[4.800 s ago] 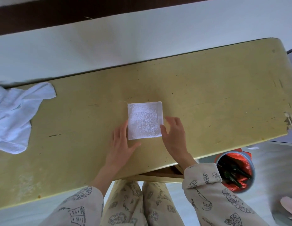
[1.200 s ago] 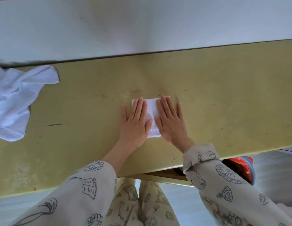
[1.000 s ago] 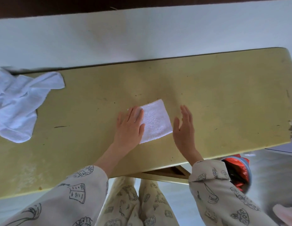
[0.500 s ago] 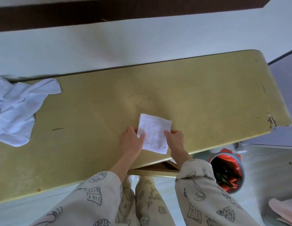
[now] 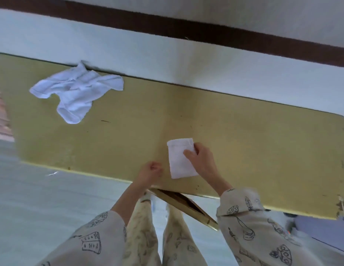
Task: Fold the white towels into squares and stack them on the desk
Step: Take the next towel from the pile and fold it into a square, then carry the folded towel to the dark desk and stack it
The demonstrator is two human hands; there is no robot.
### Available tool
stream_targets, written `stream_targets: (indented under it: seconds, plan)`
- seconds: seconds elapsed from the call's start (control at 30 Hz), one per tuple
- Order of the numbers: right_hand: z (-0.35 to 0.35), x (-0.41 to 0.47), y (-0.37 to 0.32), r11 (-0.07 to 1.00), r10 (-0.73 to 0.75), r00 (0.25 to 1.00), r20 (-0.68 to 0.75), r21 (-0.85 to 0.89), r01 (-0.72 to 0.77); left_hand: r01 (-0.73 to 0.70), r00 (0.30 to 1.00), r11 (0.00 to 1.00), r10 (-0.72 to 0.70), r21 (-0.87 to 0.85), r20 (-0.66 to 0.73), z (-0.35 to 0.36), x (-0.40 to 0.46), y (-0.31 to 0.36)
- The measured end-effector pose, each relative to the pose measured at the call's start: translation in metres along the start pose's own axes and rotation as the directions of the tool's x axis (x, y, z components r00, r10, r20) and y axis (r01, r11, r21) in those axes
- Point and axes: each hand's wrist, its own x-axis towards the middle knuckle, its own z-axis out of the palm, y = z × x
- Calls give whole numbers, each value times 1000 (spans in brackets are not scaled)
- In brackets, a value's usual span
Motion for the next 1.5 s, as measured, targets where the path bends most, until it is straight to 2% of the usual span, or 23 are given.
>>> stream_targets:
  seconds: [0.07,0.13,0.23,0.37,0.47,0.57,0.67,0.83,1.0,1.1,1.3,1.4,1.5]
  plan:
    - [6,-8,-30,963,-200,979,47,-178,205,-60,996,997,57,-48,-61,-25,-24,-6]
    - [22,-20,-61,879,-372,920,124,-271,392,-119,982,986,100,-115,-158,-55,-52,-15]
    - [60,-50,-106,737,-492,824,281,-369,566,-190,945,960,122,-206,-304,-99,-101,-41]
    - [135,-119,-157,566,-594,645,480,-321,760,-231,853,926,45,-297,-520,-154,-176,-106]
    - [205,-191,-178,494,-585,497,641,-204,845,-260,756,889,-55,-376,-652,-184,-242,-179]
    - [275,-271,-186,427,-548,345,762,-101,899,-255,686,867,-150,-428,-712,-203,-312,-264]
    - [348,-356,-181,345,-532,181,827,16,939,-263,584,836,-260,-482,-769,-223,-384,-358]
    - [461,-500,-164,258,-465,-10,885,146,955,-233,399,802,-436,-549,-807,-252,-500,-497]
    - [559,-611,-171,176,-394,-201,897,288,941,-264,252,746,-558,-611,-790,-280,-575,-593]
    - [619,-660,-178,141,-348,-288,892,354,925,-292,217,710,-604,-641,-767,-299,-599,-637]
    - [753,-746,-203,103,-270,-411,871,450,887,-247,222,691,-642,-679,-734,-381,-644,-734]
    - [820,-789,-225,89,-232,-460,857,489,868,-297,163,663,-674,-687,-720,-438,-673,-774]
    - [877,-835,-246,73,-211,-494,844,517,853,-342,133,639,-693,-689,-708,-486,-698,-806]
